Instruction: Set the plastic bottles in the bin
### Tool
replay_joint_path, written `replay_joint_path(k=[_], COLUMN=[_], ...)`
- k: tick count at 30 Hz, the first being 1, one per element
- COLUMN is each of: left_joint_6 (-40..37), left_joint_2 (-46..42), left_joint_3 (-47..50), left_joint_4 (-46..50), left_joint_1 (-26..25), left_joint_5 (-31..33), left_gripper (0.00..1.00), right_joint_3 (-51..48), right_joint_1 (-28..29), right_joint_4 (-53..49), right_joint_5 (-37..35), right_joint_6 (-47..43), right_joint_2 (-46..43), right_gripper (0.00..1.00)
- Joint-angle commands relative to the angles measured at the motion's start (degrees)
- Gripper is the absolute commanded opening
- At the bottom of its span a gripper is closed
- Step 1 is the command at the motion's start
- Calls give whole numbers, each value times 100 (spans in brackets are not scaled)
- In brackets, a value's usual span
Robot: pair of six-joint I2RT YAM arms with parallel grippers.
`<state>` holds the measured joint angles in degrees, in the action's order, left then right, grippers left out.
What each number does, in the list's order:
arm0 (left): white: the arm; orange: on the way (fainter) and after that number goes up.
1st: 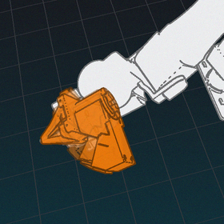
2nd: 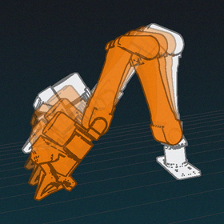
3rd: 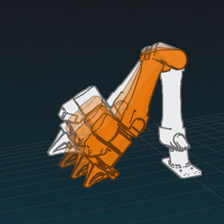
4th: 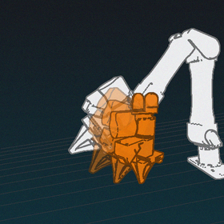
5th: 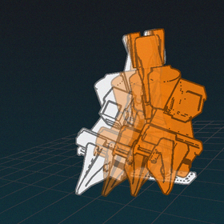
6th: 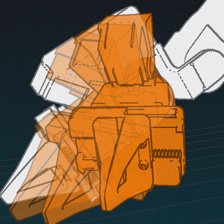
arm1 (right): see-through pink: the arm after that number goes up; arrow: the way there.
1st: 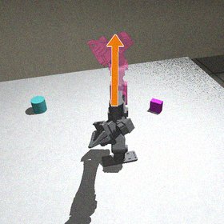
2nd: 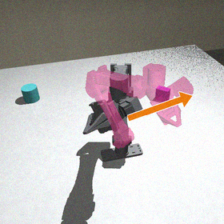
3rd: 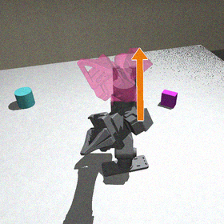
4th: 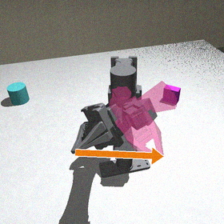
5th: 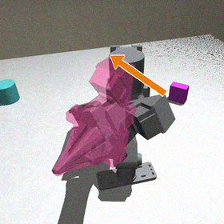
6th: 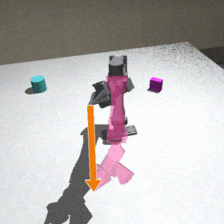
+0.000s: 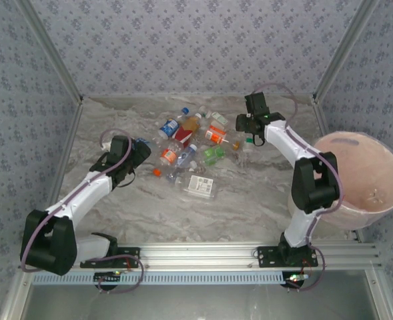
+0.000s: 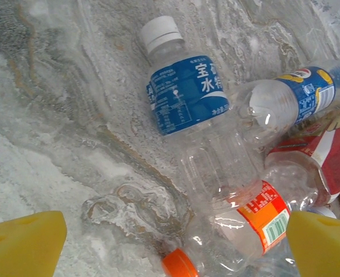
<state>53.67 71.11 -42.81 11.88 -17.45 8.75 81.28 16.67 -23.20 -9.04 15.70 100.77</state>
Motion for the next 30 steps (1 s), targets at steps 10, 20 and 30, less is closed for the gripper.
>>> replay_joint_path(k=[10,20,30], left_joint_6=[6,235,267], left_joint_2=[333,375,532], left_joint_3=[-39,71,-88], left_joint_4=[-580,-738,-828], left_joint_1=[31,24,-82], left_joint_5=[-623,-614,-653], left_gripper=[98,98,98], right_joint_3=[-388,-436,-205], right_joint_1=[345,327,273], right_joint_4=[371,-227,-1085], right_joint_5=[-474,-1078,-2512], right_joint_6=[-108,-671,-1126], right_joint_2=[-2134,-3842,-5006], right_gripper=[52,52,51])
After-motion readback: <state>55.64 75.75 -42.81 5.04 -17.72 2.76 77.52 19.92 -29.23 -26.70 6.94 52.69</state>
